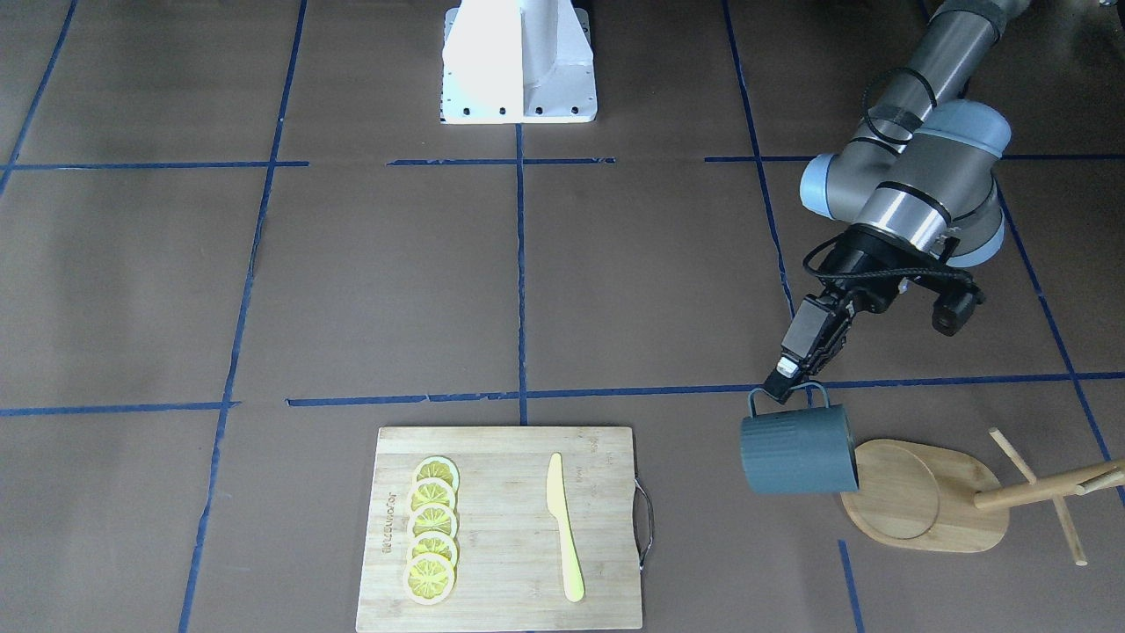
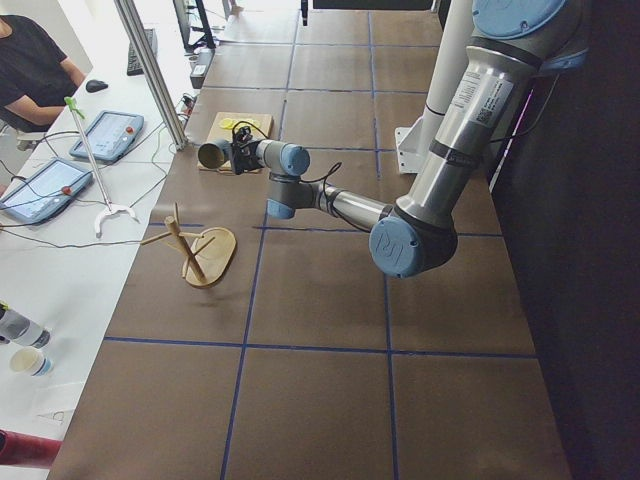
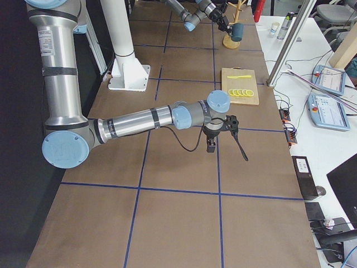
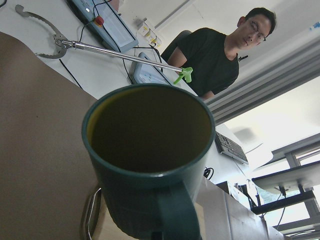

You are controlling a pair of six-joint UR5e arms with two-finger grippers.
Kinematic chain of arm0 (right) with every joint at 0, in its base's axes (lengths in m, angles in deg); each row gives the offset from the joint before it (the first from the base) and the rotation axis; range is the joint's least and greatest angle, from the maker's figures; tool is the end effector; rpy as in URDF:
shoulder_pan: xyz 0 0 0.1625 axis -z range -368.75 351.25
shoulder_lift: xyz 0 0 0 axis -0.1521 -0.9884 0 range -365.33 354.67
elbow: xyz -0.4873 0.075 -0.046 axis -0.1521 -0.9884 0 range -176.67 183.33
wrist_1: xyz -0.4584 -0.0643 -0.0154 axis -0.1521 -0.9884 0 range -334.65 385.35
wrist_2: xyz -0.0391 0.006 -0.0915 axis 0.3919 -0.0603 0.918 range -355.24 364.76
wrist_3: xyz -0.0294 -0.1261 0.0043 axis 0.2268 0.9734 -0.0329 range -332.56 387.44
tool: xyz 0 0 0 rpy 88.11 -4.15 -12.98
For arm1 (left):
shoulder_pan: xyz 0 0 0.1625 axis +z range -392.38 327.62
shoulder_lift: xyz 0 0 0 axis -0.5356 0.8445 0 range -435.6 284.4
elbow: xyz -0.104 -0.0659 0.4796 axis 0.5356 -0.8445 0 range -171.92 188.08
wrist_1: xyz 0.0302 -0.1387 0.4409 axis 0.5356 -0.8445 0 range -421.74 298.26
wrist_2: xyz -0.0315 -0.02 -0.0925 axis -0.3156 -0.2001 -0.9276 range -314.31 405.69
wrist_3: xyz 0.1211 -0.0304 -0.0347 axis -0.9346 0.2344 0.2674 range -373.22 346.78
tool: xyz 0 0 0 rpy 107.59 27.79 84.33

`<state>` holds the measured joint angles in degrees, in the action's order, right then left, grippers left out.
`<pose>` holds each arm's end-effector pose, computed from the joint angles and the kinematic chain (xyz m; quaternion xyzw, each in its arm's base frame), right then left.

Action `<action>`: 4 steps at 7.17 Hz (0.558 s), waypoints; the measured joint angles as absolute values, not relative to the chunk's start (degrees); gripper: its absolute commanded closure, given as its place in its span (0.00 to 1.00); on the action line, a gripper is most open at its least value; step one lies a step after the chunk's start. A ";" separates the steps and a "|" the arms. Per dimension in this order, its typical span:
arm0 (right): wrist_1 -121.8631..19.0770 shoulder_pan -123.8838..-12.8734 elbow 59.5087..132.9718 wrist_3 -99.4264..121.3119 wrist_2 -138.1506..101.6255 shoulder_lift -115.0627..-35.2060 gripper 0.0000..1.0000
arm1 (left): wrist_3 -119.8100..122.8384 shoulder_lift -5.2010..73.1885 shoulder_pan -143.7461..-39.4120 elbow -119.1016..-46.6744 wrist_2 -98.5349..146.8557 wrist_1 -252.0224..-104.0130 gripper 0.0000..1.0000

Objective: Hang cup on storage rack
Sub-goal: 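Raise the mug with the left gripper and hook its handle onto a stand peg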

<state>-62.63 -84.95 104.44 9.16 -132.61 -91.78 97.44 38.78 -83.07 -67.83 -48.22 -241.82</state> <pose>-0.1016 -0.5727 0.6000 0.0178 -0.4186 -0.0227 0.9077 0.3789 -0.6591 0.4128 0.1777 0.7471 -0.3519 0.5351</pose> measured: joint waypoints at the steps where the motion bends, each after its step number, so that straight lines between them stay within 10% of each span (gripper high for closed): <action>1: -62.62 -84.95 104.57 9.16 -132.61 -91.87 0.00 | 105.08 38.71 -84.93 -65.96 -48.25 -245.11 1.00; 4: -62.55 -84.95 104.97 9.16 -132.61 -92.14 0.00 | 125.54 38.66 -90.21 -60.31 -48.09 -252.25 1.00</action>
